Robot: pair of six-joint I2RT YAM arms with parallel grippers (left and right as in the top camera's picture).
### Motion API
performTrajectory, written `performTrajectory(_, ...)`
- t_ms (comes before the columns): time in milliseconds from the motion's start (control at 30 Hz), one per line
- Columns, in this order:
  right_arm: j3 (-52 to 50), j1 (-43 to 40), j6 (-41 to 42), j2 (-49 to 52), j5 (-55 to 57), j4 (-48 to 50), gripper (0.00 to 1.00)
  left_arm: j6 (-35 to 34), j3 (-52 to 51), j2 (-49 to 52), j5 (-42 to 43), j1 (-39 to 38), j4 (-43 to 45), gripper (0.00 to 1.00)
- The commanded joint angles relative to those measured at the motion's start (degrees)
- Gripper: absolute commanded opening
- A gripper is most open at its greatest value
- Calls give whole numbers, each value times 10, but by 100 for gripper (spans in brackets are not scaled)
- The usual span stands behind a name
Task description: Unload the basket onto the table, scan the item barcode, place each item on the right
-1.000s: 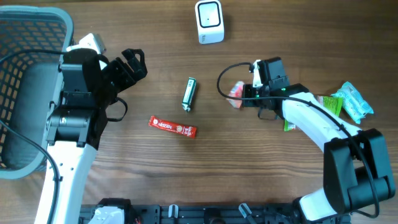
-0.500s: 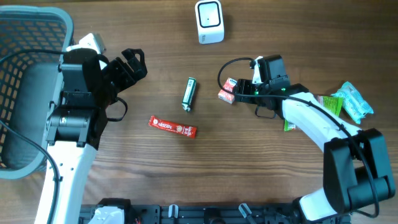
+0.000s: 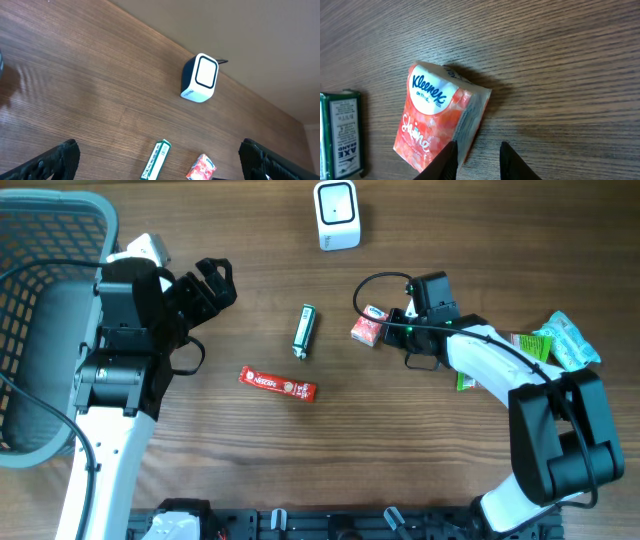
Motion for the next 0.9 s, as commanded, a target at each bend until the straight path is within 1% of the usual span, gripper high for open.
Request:
performTrajectory(0,0,2,48,10,-10,3,28,13,0,2,-2,4,2,100)
performTrajectory(67,0,2,65,10,-15,5,27,13,0,2,-2,4,2,100)
performTrajectory(167,0,2,60,10,-61,17,26,13,0,2,-2,4,2,100)
performTrajectory(233,0,2,61,10,-70,25,28,13,0,2,-2,4,2,100)
performTrajectory(333,0,2,61,10,-74,40,34,13,0,2,-2,4,2,100)
performTrajectory(400,0,2,71,12,-74,40,35,13,0,2,-2,4,2,100)
performTrajectory(500,0,2,78,25,-73,48,35,13,0,2,-2,4,2,100)
performTrajectory(667,0,2,97,75,-70,70,34,13,0,2,-2,4,2,100)
performTrajectory(700,0,2,97,86,-70,76,31,13,0,2,-2,4,2,100)
performTrajectory(767,0,2,91,93,-80,82,11,13,0,2,-2,4,2,100)
performTrajectory(800,1,2,90,89,-80,84,4,13,0,2,-2,4,2,100)
performTrajectory(867,1,1,83,73,-80,84,4,13,0,2,-2,4,2,100)
